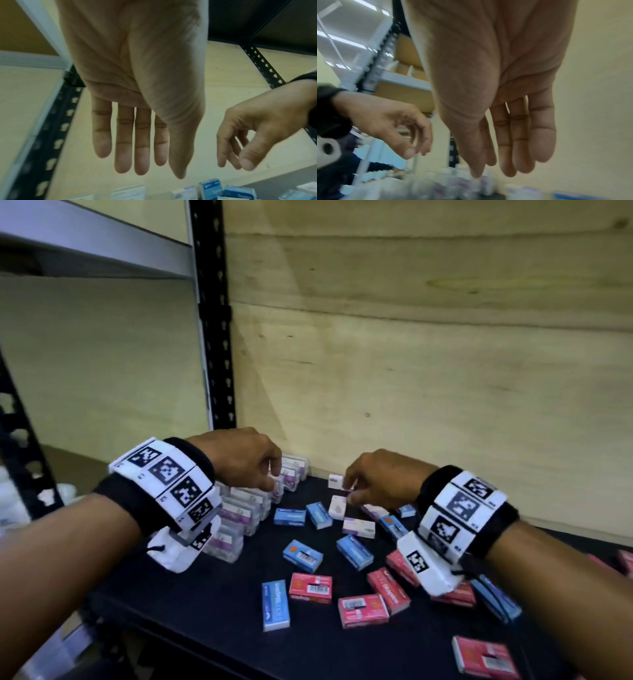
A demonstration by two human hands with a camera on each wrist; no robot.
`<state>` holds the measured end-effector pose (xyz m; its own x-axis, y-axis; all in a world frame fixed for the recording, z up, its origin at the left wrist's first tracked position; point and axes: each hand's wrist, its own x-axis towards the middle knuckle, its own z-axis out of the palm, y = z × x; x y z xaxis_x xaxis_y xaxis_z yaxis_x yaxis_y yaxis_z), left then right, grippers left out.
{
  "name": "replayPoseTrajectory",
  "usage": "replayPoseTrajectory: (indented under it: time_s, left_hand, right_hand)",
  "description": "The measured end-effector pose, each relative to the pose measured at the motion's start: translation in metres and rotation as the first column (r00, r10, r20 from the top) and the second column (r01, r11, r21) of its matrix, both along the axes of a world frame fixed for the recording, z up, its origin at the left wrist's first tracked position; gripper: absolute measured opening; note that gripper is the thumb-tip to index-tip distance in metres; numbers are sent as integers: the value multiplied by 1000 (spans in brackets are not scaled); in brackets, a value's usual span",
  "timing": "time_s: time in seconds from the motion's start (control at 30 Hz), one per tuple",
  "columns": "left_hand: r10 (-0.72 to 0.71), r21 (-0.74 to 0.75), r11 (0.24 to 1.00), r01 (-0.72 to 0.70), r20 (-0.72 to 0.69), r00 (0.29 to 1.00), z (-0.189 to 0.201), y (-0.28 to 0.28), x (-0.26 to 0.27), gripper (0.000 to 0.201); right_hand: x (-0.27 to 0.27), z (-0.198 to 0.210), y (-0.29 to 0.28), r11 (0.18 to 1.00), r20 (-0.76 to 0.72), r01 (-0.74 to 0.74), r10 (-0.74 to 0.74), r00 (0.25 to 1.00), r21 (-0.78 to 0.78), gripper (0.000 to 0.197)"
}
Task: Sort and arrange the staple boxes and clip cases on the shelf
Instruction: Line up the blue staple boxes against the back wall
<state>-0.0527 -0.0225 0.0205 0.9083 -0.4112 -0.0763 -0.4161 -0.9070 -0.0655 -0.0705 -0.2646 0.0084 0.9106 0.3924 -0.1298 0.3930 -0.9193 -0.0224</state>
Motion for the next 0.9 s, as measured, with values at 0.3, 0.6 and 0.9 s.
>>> replayPoseTrajectory:
  time_s: [0.3, 0.6, 0.9]
  left_hand:
    - [21, 96, 995, -14, -74, 997, -17, -99, 47, 41]
    - [109, 233, 970, -69, -160, 981, -50, -139, 69, 61]
    - [116, 235, 970, -63, -221, 968, -59, -144, 78, 42]
  right_hand:
    - [52, -22, -61, 986, -67, 151, -156, 986, -72, 38]
    - [74, -42, -47, 966, -119, 109, -139, 983, -233, 55]
    - [80, -45, -43, 977, -168, 57, -93, 981, -207, 45]
